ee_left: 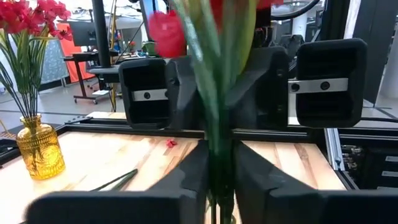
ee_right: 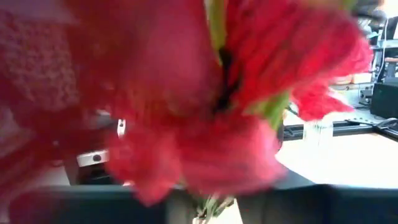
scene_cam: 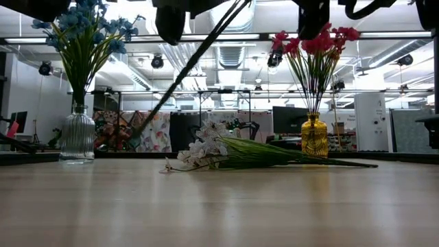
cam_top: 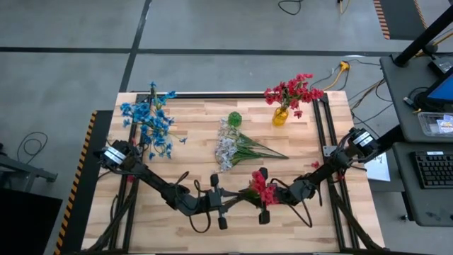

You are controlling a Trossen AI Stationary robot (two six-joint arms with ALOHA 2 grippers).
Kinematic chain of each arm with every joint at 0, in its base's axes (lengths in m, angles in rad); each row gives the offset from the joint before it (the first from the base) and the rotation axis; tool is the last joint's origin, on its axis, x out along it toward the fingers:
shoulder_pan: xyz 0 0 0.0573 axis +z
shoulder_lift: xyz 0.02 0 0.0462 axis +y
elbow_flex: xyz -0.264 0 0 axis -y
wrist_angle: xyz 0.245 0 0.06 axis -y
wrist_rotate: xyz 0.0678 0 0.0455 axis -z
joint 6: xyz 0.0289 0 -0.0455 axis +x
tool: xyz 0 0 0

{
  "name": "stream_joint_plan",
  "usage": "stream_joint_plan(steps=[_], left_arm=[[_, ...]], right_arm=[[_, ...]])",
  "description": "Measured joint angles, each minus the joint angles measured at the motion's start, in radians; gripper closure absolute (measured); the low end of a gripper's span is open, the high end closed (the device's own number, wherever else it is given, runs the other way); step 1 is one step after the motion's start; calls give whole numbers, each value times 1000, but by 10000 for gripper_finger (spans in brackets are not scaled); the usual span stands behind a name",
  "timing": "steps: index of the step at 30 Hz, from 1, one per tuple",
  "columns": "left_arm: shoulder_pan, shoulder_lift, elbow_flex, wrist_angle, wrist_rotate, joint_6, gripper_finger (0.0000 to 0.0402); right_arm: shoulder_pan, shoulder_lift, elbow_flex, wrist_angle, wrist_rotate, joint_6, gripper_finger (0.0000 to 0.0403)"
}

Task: Sort flowers into vase by color
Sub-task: Put the red flowers into the yellow vase

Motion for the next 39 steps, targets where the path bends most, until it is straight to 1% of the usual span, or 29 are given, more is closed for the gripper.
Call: stream_joint_plan(steps=[3, 5, 9, 13, 17, 19, 23, 26, 30, 34, 39], left_arm=[[-1, 0, 0, 0, -13, 0, 313], [-2, 0, 1, -7, -31, -6, 282], [-10, 0, 1, -104, -34, -60, 228], [-29, 0, 1, -273, -32, -207, 197], [-39, 0, 1, -410, -32, -347, 186], [-44, 0, 1, -456, -22, -417, 185], [-45, 0, 1, -515, 27, -500, 185], [-45, -1, 1, -543, 28, -549, 185], [-45, 13, 0, -551, 27, -577, 185], [-43, 67, 5, -557, 27, -616, 185], [-37, 132, 37, -555, 27, -619, 185]], right_arm=[[1, -6, 0, -11, 1, -9, 366], [3, -20, 0, -44, 2, -12, 382], [5, -76, 0, -199, 6, 21, 377], [5, -170, 0, -451, 23, 103, 376], [5, -258, 0, -658, 64, 150, 378], [2, -301, 0, -743, 65, 158, 379], [-2, -355, 0, -859, 68, 170, 379], [-2, -360, 0, -871, 68, 171, 379], [0, -350, 0, -870, 64, 201, 380], [3, -327, -2, -873, 64, 215, 380], [2, -317, -2, -874, 63, 215, 380]])
